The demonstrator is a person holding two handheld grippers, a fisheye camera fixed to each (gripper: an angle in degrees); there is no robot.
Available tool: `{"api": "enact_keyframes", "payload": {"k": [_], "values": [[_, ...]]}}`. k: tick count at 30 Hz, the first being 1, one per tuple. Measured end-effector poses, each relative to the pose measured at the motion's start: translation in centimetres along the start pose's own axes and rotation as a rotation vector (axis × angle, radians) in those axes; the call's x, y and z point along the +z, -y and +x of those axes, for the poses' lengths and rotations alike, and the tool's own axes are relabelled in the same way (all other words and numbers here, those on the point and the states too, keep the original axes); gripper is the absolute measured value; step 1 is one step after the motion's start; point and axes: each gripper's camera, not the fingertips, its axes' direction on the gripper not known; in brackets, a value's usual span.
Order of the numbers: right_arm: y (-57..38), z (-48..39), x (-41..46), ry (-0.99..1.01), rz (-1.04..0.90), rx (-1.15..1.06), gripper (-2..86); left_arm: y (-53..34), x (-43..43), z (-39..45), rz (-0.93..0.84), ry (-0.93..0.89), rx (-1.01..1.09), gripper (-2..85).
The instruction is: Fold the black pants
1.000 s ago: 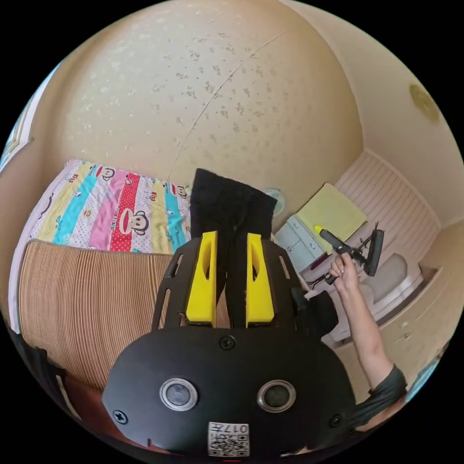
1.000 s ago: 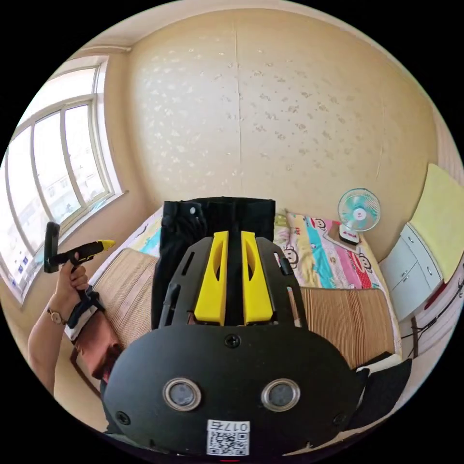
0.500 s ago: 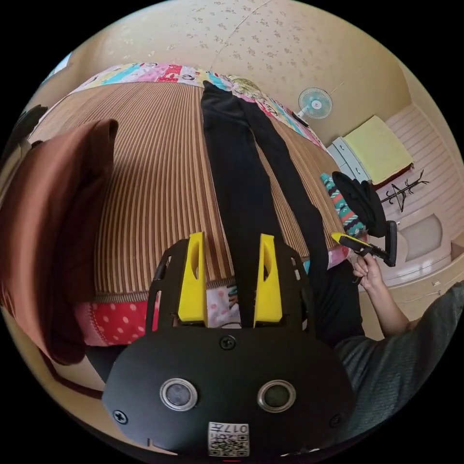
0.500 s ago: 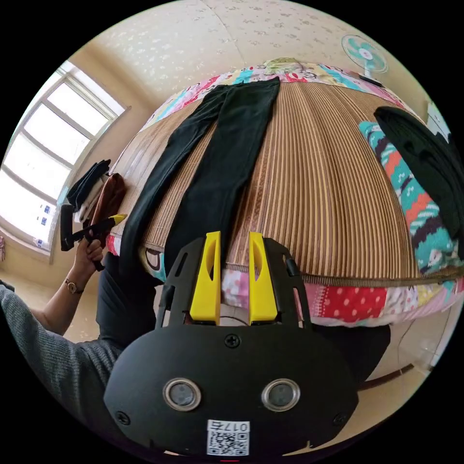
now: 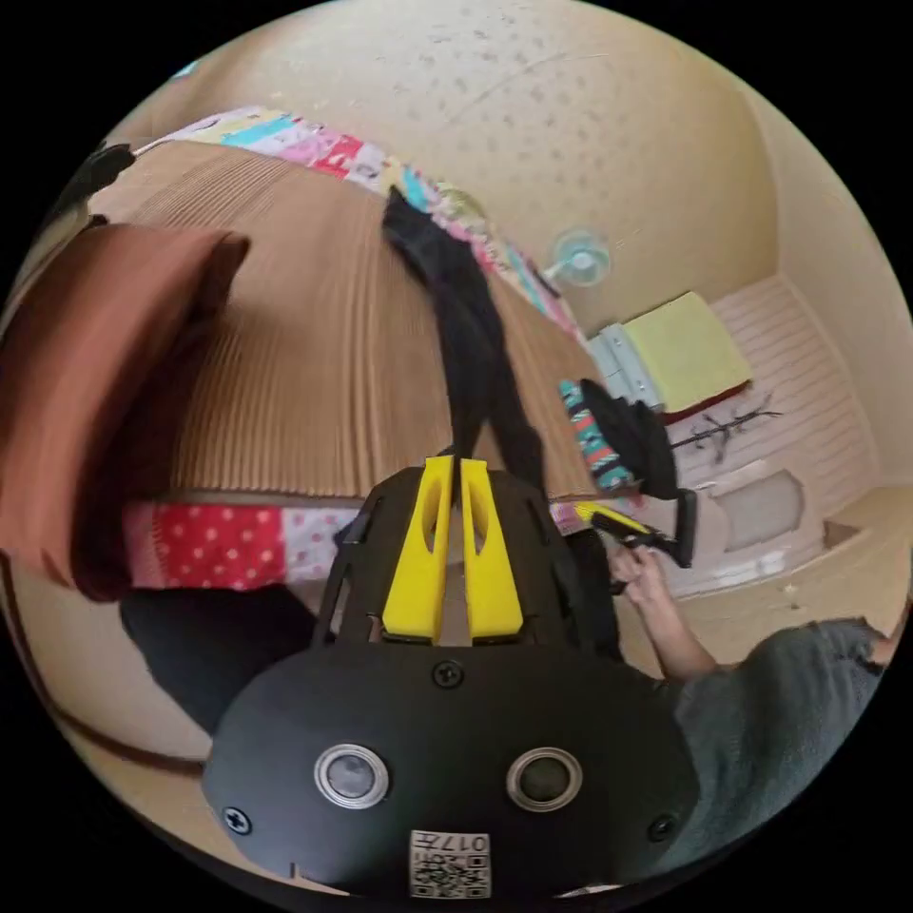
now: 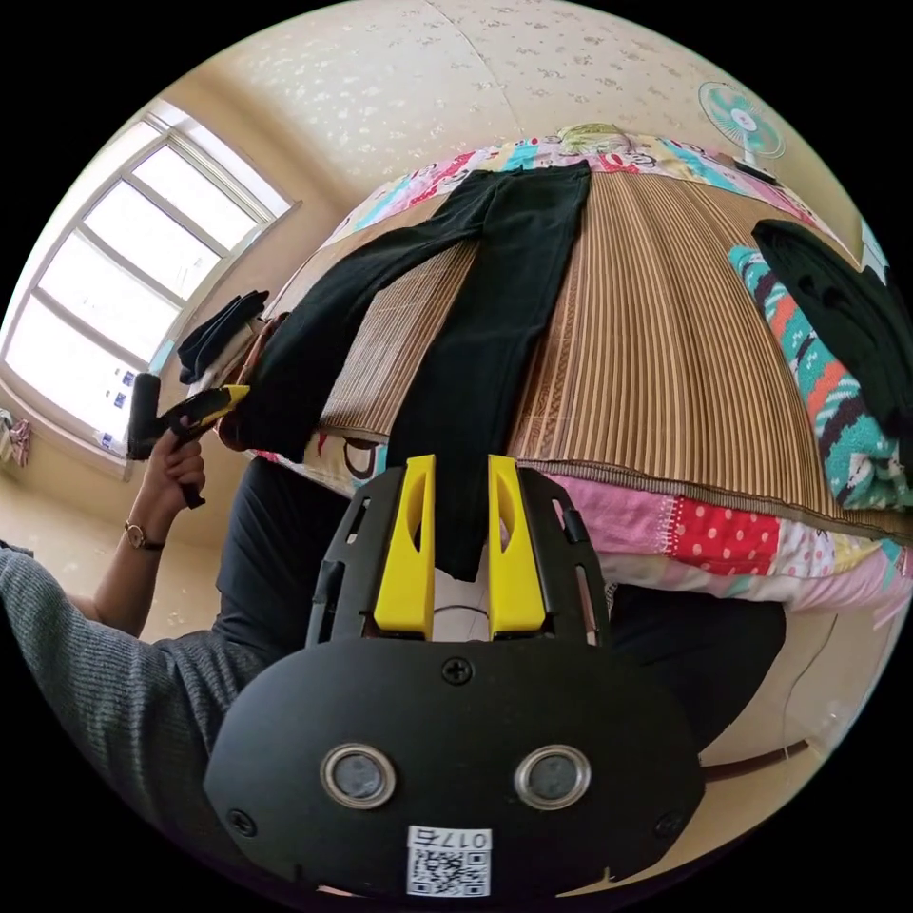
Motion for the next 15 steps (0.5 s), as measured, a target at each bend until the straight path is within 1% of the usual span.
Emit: {"api": "enact_keyframes", "payload": {"k": [1, 3, 5, 7, 8, 9, 10, 11, 12, 13, 15], "values": [[-0.6, 0.0, 0.5, 0.016, -0.011, 0.009, 8.4, -0.4, 0.6, -0.2, -0.021, 0.012, -0.008, -0.5], [-1.6, -0.4, 0.7, 0.031, -0.014, 0.011, 8.4, -2.7, 0.6, -0.4, 0.054, -0.052, -0.004, -0.4], [-2.4, -1.0, 0.7, 0.028, -0.010, -0.004, 8.3, -4.0, 0.0, -0.3, 0.111, -0.074, 0.008, 0.3], [-3.4, -1.4, 1.0, 0.010, -0.014, -0.012, 8.3, -4.7, -0.1, -0.4, 0.148, -0.077, 0.005, 4.9], [-3.6, -1.4, 1.1, 0.012, -0.016, -0.010, 8.3, -4.6, 0.6, -0.6, 0.117, -0.095, -0.002, 8.6], [-3.9, -1.4, 1.3, 0.024, -0.020, -0.003, 8.3, -4.2, 1.7, -0.7, 0.044, -0.122, 0.000, 11.6], [-4.2, -1.2, 1.6, 0.042, -0.026, 0.005, 8.3, -4.0, 2.4, -0.7, 0.000, -0.126, 0.000, 11.5], [-4.3, -1.2, 1.6, 0.051, -0.030, 0.008, 8.3, -3.6, 3.4, -0.4, -0.093, -0.142, 0.019, 11.3], [-4.5, -1.1, 1.7, 0.065, -0.033, 0.012, 8.3, -3.5, 3.4, 0.4, -0.138, -0.248, 0.073, 4.7], [-4.7, -1.2, 1.5, 0.070, -0.031, 0.012, 8.3, -3.7, 2.9, 0.8, -0.121, -0.327, 0.098, 1.4], [-5.1, -1.3, 0.9, 0.058, -0.011, 0.009, 8.3, -4.7, -0.1, 1.8, 0.021, -0.668, 0.197, 0.0]]}}
